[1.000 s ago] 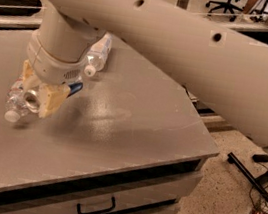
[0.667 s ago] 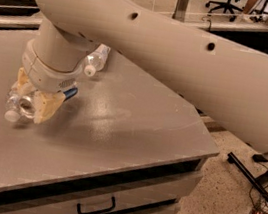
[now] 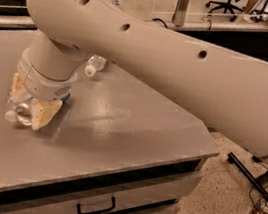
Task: Move redbull can near water bottle
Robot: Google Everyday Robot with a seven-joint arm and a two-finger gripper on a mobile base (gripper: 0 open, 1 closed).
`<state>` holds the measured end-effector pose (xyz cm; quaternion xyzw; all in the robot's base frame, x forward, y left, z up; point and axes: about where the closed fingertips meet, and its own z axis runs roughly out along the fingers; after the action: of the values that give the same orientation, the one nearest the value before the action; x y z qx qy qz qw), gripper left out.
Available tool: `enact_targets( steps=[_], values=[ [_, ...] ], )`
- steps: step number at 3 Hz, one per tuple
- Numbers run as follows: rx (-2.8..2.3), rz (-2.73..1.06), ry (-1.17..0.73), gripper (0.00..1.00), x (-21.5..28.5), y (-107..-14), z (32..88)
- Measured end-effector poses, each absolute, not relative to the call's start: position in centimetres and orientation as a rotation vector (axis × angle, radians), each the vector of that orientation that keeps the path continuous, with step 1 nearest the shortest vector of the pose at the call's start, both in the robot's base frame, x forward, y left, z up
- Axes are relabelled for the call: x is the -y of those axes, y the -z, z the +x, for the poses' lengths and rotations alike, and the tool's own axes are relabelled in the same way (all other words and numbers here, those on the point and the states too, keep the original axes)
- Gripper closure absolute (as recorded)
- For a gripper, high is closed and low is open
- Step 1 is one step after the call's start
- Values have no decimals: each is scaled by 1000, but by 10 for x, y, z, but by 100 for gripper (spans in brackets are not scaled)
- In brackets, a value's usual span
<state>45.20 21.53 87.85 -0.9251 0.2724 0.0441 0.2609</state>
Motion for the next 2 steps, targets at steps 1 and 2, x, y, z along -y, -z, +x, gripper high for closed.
enact_targets(
  steps=[1, 2],
  values=[
    [-734, -2506, -118, 0, -216, -879, 451],
    [-734, -2503, -116, 0, -215, -880, 450]
  ],
)
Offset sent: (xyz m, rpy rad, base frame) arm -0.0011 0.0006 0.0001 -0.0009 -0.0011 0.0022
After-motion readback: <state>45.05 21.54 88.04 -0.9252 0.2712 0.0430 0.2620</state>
